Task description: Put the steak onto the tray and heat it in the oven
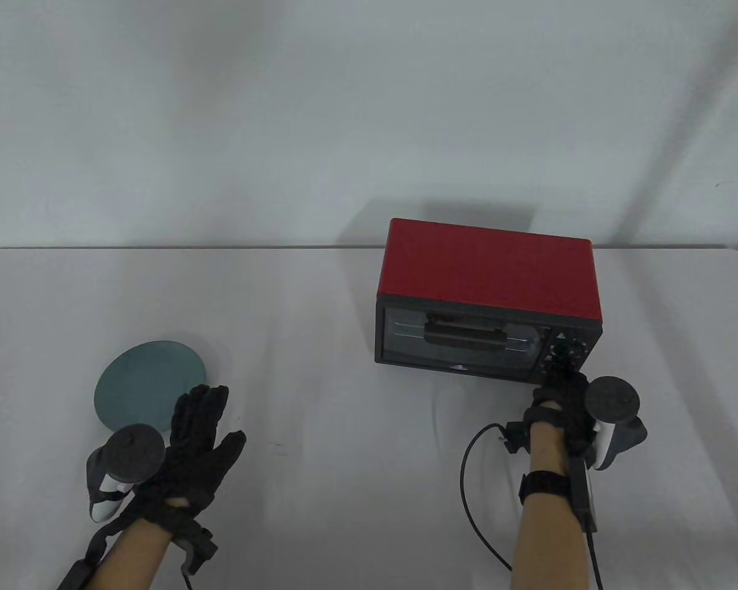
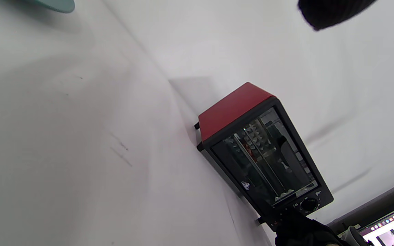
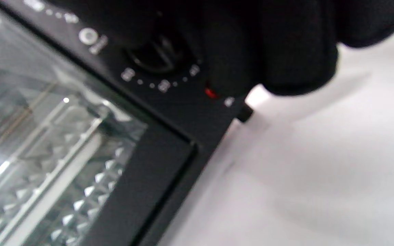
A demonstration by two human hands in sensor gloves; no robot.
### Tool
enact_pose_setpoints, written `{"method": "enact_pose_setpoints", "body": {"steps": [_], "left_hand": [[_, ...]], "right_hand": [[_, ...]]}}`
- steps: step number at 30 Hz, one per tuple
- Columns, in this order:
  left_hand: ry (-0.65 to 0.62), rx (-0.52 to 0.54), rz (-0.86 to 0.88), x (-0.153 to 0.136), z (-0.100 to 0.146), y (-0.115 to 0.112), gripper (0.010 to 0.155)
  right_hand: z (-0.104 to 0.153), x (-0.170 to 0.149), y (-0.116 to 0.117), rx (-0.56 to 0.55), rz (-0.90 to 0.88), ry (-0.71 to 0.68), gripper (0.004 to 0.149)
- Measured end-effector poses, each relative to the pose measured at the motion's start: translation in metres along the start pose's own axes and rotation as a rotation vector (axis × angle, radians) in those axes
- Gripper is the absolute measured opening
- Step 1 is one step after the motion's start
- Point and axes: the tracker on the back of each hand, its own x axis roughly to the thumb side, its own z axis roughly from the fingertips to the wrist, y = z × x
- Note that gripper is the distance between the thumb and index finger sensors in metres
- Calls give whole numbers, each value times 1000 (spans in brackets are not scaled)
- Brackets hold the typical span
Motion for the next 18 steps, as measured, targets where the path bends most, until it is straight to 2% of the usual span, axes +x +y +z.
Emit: {"method": "enact_pose_setpoints", "body": {"steps": [4,9,15,16,18], "left_hand": [[0,1,-1,0,0,0,82],[0,2,1,0,0,0,82],[-4,-1,-1,0,0,0,82],[-5,1,1,0,0,0,82],[-17,15,-2,1,1,2,82]], "right_hand": [[-1,-4,1,16,-64,33,16],[-4,-19,4,96,-340,159,17],[-3,-28,2,186,-461,233,19],[-2,-30,1,189,-505,240,22],[2,-33,-8,117,-606,257,44]]}}
